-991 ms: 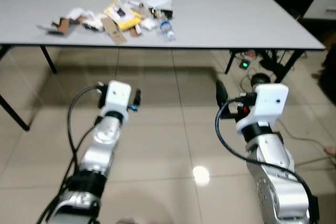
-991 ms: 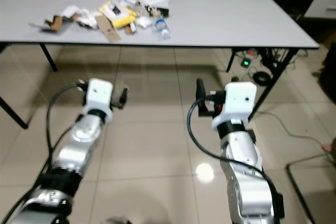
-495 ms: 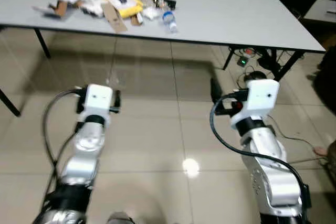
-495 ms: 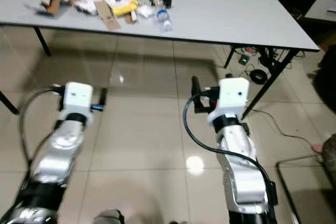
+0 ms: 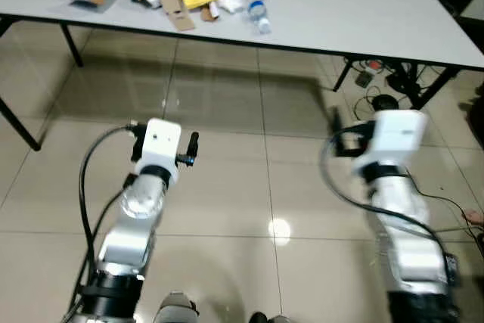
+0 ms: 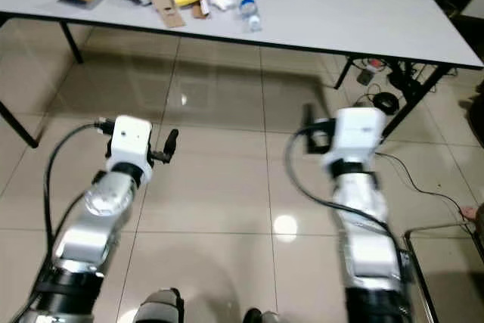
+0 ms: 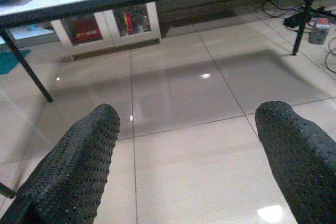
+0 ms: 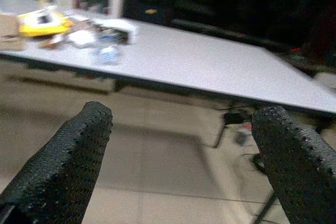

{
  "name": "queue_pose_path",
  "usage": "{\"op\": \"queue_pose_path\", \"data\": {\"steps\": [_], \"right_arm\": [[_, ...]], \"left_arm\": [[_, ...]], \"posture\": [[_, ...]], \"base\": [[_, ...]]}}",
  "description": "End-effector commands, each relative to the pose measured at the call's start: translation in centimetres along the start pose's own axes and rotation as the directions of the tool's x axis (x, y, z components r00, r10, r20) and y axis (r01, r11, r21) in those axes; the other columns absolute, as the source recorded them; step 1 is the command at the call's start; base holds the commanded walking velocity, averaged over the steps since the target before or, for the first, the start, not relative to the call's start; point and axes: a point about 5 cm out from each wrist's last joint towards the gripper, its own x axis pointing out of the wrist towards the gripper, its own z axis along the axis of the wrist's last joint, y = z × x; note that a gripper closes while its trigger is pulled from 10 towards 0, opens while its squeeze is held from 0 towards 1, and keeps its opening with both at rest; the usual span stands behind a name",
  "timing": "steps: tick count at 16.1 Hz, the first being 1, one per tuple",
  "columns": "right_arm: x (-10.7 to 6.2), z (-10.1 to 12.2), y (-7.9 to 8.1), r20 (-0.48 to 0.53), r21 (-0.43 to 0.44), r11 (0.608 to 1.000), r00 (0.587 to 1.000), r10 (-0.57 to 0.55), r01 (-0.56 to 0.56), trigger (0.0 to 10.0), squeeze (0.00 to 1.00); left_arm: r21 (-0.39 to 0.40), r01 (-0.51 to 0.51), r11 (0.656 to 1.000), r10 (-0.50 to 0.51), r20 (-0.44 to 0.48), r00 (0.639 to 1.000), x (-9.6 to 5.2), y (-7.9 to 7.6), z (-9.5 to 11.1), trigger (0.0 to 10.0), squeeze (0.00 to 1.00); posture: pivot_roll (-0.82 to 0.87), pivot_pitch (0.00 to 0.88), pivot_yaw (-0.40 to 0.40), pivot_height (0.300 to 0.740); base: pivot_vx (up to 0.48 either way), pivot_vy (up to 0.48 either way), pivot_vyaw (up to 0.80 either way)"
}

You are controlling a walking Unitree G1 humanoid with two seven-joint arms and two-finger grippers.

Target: Picking trash to rubbish bin

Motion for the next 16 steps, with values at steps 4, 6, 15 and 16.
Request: {"op": "queue_pose_path", "data": {"steps": [4, 6, 15, 16], "right_arm": [[-3.8, -0.8, -1.5, -0.056, -0.035, 0.996, 0.995, -0.082, 0.081, 10.0, 0.0], [-6.8, -0.7, -1.8, -0.104, -0.039, 0.996, 0.991, -0.081, 0.078, 10.0, 0.0], [-8.2, 0.0, -1.7, -0.126, -0.03, 0.993, 0.985, -0.119, 0.116, 10.0, 0.0], [-8.1, 0.2, -1.5, -0.117, -0.026, 0.993, 0.986, -0.115, 0.113, 10.0, 0.0]], "left_arm": [[0.011, 0.094, 0.996, -0.094, 0.028, 0.995, -1.2, 0.0, 1.1, 10.0, 0.0], [0.037, 0.033, 0.999, -0.032, -0.031, 0.999, -2.5, 1.5, -0.8, 10.0, 0.0], [0.038, 0.082, 0.996, -0.082, 0.0, 0.997, -1.9, 0.1, 0.0, 10.0, 0.0], [0.0, 0.09, 0.996, -0.09, 0.026, 0.996, -1.7, -0.1, 0.4, 10.0, 0.0]], "posture": [[0.32, 0.113, -0.124, 0.74], [0.3, 0.123, -0.102, 0.74], [0.23, 0.118, -0.076, 0.74], [0.22, 0.111, -0.072, 0.74]], "base": [[0.0, 0.0, 0.0], [0.0, 0.0, 0.0], [0.0, 0.0, 0.0], [0.0, 0.0, 0.0]]}}
